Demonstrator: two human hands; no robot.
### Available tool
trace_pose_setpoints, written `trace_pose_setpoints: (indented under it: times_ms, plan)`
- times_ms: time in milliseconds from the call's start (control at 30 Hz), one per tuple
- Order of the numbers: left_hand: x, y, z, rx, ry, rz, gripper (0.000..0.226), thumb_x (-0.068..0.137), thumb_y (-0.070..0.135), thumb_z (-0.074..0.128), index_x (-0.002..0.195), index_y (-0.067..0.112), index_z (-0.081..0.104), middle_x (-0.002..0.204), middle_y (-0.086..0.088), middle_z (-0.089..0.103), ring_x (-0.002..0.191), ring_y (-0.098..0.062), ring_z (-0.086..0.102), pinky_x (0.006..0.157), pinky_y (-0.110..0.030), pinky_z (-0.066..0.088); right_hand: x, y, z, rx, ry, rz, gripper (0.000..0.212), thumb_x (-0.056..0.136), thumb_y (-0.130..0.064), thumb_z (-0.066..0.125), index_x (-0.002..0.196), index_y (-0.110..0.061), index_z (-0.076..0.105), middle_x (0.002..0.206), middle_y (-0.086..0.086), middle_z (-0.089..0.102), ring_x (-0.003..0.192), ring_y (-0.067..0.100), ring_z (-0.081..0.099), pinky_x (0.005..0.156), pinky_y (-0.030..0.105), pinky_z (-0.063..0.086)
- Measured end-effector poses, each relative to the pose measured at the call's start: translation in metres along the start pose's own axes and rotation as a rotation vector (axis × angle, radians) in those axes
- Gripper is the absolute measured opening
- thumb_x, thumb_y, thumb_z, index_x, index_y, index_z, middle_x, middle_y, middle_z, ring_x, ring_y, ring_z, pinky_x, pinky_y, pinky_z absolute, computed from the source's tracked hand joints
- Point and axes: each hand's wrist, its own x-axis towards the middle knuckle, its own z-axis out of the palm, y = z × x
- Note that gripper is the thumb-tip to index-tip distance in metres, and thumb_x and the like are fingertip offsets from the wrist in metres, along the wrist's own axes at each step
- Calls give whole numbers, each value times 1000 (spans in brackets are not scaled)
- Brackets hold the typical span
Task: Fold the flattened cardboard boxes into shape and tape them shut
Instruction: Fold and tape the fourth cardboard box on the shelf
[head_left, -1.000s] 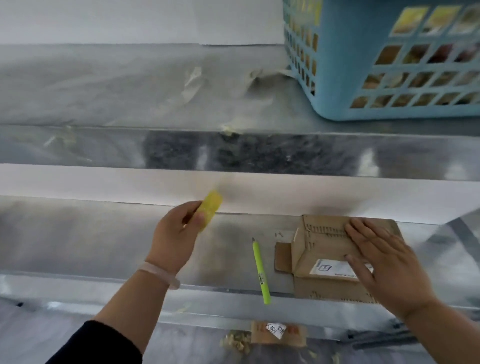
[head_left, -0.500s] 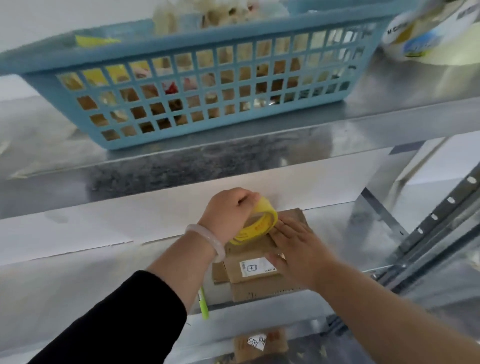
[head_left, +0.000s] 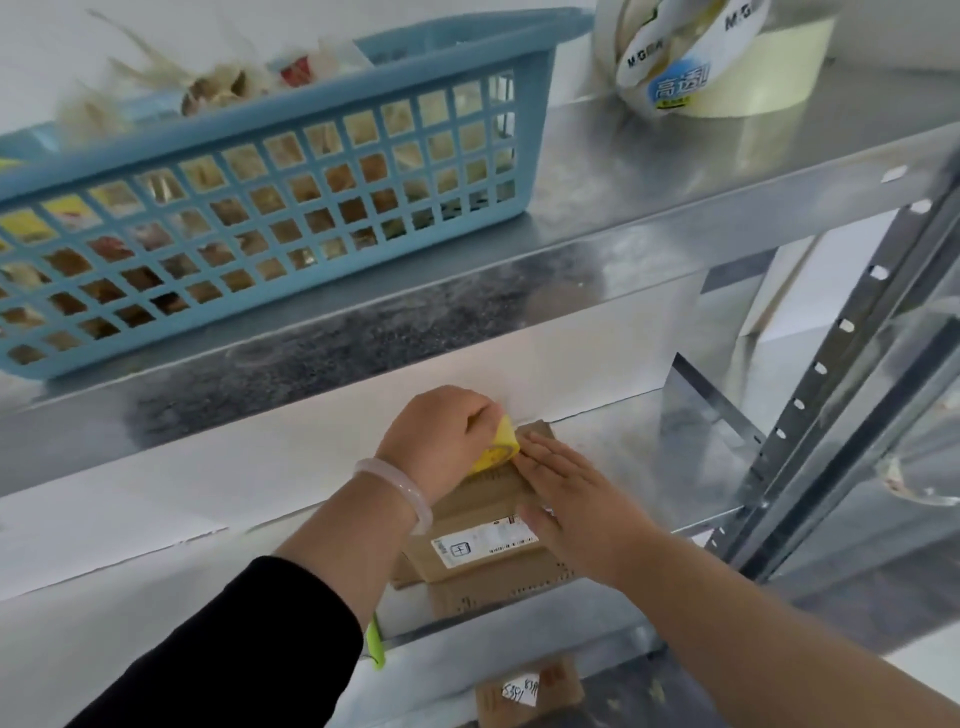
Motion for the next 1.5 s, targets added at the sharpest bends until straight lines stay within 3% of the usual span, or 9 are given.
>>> trace_pose_setpoints:
  times_ms: [67, 167, 300, 533, 900, 1067, 1200, 1333, 1500]
  plan:
    - [-1, 1, 3, -2, -8, 6, 48, 100, 31, 43, 55, 18, 35, 50, 3, 35, 48, -10, 37, 55, -33, 37, 2, -8, -13, 265, 41, 95, 55, 95, -40, 36, 141, -14, 52, 141, -2, 54, 128, 0, 41, 112, 8, 18]
    - [0, 3, 5, 13, -20, 8, 47, 100, 31, 43, 55, 18, 37, 52, 2, 39, 51, -13, 40, 56, -33, 36, 6, -13, -28, 633, 151, 322, 23, 100, -26, 53, 117, -22, 68, 102, -26, 60, 90, -18, 51, 82, -1, 35]
    - [4, 8, 6, 46, -55, 3, 45, 100, 32, 42, 57, 18, 42, 56, 2, 45, 55, -14, 45, 58, -33, 37, 17, -15, -36, 924, 203, 586, 22, 90, -44, 65, 92, -24, 75, 85, -10, 74, 84, 6, 66, 75, 19, 52]
    - [12, 15, 5, 96, -113, -19, 45, 100, 32, 41, 58, 17, 41, 61, 1, 47, 61, -17, 46, 64, -36, 40, 34, -13, -37, 966, 170, 722, 18, 88, -36, 67, 81, -20, 71, 82, -2, 76, 89, 25, 71, 87, 49, 56]
    - [11, 15, 6, 122, -110, -47, 47, 100, 42, 40, 67, 11, 54, 67, -5, 58, 62, -18, 52, 66, -37, 44, 40, -18, -36, 710, 93, 734, 14, 96, -31, 50, 96, -20, 58, 95, 2, 68, 90, 19, 63, 79, 36, 52]
    - [-8, -7, 4, -129, -148, -161, 48, 91, 64, 40, 119, 33, 62, 105, 17, 65, 98, -7, 60, 88, -30, 48, 39, -20, -38, 612, 81, 707, 15, 98, -30, 47, 98, -18, 55, 91, 0, 64, 79, 15, 56, 64, 28, 43]
    - [-13, -16, 6, -169, -115, -170, 38, 90, 61, 44, 92, 28, 64, 76, 10, 62, 75, -9, 59, 64, -26, 42, 37, -25, -34, 543, 59, 662, 15, 100, -32, 43, 94, -20, 51, 83, -3, 60, 73, 14, 54, 62, 30, 42]
    - [-9, -9, 8, -227, -18, -212, 48, 88, 62, 51, 82, 17, 67, 76, -5, 66, 74, -19, 61, 68, -35, 48, 36, -25, -33, 564, 102, 691, 16, 99, -30, 44, 95, -17, 53, 82, -2, 60, 71, 13, 53, 58, 28, 41]
    - [1, -7, 2, -200, 8, -265, 47, 88, 61, 52, 67, 19, 61, 62, 4, 56, 63, -14, 54, 58, -29, 39, 39, -22, -29, 625, 175, 763, 9, 96, -25, 48, 96, -19, 55, 85, -3, 65, 74, 12, 58, 57, 25, 44]
